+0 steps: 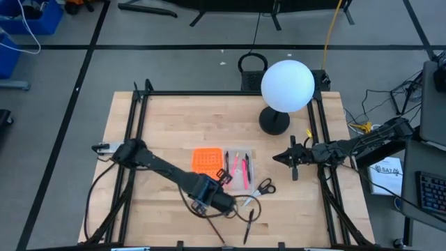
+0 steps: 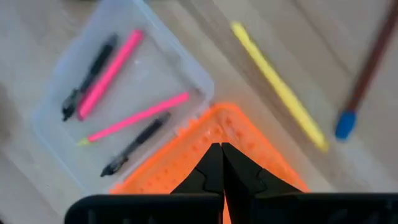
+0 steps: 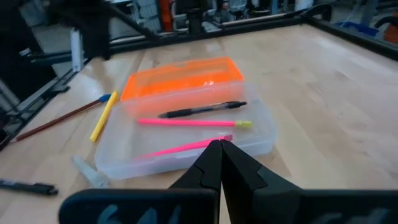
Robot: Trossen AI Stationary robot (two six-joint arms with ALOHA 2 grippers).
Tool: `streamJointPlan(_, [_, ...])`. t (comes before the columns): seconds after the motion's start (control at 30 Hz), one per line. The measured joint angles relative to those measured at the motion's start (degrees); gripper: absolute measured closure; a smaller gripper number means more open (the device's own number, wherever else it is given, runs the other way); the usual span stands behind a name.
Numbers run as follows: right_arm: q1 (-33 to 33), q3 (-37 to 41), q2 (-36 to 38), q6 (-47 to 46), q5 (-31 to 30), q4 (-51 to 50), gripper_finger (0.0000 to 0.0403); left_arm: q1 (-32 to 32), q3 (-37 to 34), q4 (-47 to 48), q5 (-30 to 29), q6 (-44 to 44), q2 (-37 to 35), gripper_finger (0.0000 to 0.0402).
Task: Pick & place school supplies into a supply box
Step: Put the yellow highlighter into the orange supply box
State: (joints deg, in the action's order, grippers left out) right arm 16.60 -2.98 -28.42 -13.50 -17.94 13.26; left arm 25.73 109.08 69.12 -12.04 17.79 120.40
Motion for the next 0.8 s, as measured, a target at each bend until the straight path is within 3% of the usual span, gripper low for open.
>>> streamJointPlan(0.17, [-0.02,-0.01,-1.18,0.86,-0.05,0.96,0.0403,-1.23,-14.48,-17.31,5.35,5.22,-12.75,0.0399])
streamJointPlan(0.37, [-0.09,0.00,-1.88,4.06,0.20,3.16,0.0403,-4.85,-42.98,-47.73,7.62,7.12,-37.77,0.0400])
streamJointPlan(0.53, [-0.09,0.00,-2.36,7.67,1.87,3.20,0.0403,-9.42,-63.77,-75.04,4.62,-4.04,-54.15,0.0399])
streamJointPlan(0.63, [-0.02,-0.01,-2.58,7.74,3.93,3.52,0.0403,-11.53,-70.77,-81.85,3.14,-9.86,-61.40,0.0399])
streamJointPlan(0.8, [0.36,-0.51,-4.92,6.96,7.88,5.99,0.0403,-10.91,-79.80,-82.93,1.79,-9.97,-70.47,0.0399])
